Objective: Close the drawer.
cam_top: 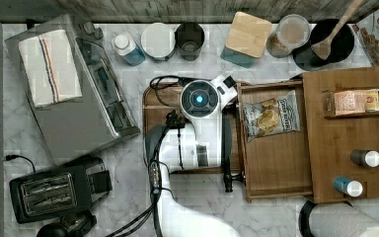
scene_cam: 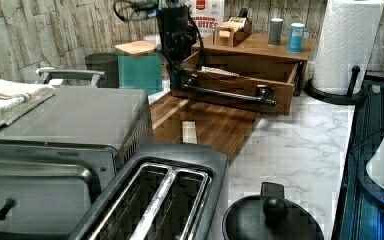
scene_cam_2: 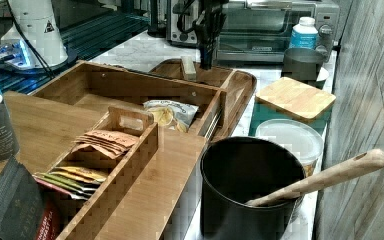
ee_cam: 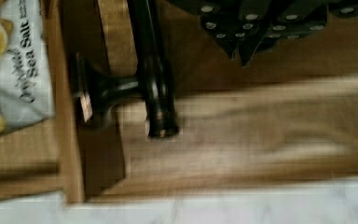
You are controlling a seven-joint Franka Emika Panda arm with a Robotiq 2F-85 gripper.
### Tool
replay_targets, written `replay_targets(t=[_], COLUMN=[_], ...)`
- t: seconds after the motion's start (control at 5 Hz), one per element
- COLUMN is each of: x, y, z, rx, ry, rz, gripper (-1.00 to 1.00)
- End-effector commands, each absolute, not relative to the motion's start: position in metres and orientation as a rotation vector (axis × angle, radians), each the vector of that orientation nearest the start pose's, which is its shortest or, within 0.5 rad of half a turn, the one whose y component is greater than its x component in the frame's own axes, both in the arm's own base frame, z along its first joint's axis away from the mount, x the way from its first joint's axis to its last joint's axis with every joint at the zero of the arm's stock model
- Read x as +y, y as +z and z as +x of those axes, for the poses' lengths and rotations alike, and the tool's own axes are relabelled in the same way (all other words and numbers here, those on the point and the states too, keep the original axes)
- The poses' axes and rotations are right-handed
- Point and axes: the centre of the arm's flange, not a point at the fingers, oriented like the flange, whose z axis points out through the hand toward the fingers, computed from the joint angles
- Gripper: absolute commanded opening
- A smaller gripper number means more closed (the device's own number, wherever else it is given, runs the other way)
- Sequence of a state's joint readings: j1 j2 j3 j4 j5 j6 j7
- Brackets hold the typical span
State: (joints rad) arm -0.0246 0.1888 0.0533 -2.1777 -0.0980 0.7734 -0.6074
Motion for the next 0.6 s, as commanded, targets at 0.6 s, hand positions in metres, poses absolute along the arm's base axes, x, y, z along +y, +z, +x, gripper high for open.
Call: replay_targets(t=[0.6], x=[-0.022], y=[0.247], z=[0.488], rx=[0.031], ry=[0.216], rz=[-3.138], gripper=[-1.00])
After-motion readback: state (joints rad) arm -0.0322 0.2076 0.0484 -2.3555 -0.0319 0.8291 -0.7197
